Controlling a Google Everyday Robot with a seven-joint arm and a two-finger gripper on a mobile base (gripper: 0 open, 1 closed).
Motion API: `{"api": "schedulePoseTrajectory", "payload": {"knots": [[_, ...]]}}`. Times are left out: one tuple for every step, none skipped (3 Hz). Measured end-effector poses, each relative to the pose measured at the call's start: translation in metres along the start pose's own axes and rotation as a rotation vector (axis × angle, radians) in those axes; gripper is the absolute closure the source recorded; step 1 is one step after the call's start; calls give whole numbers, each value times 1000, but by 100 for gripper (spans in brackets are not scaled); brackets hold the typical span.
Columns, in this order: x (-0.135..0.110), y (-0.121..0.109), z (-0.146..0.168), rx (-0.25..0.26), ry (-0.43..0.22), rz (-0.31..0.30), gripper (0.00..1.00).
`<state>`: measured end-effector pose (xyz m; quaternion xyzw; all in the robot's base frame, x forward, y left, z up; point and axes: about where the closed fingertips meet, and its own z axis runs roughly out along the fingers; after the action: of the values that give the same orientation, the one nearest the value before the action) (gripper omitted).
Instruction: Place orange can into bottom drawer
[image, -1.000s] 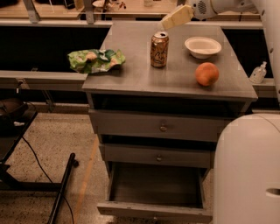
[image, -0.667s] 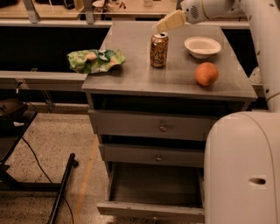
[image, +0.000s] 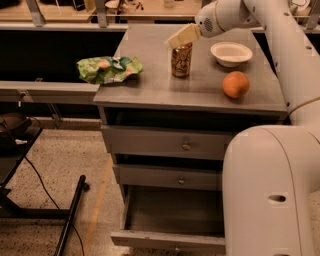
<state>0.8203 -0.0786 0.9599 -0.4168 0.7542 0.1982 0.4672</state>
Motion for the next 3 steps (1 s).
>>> {"api": "schedulePoseTrajectory", "payload": {"knots": [[15,4,14,-3,45,-7,0],[29,2,21,10,79,-6,17],[45,-2,23,8,87,13,41]]}}
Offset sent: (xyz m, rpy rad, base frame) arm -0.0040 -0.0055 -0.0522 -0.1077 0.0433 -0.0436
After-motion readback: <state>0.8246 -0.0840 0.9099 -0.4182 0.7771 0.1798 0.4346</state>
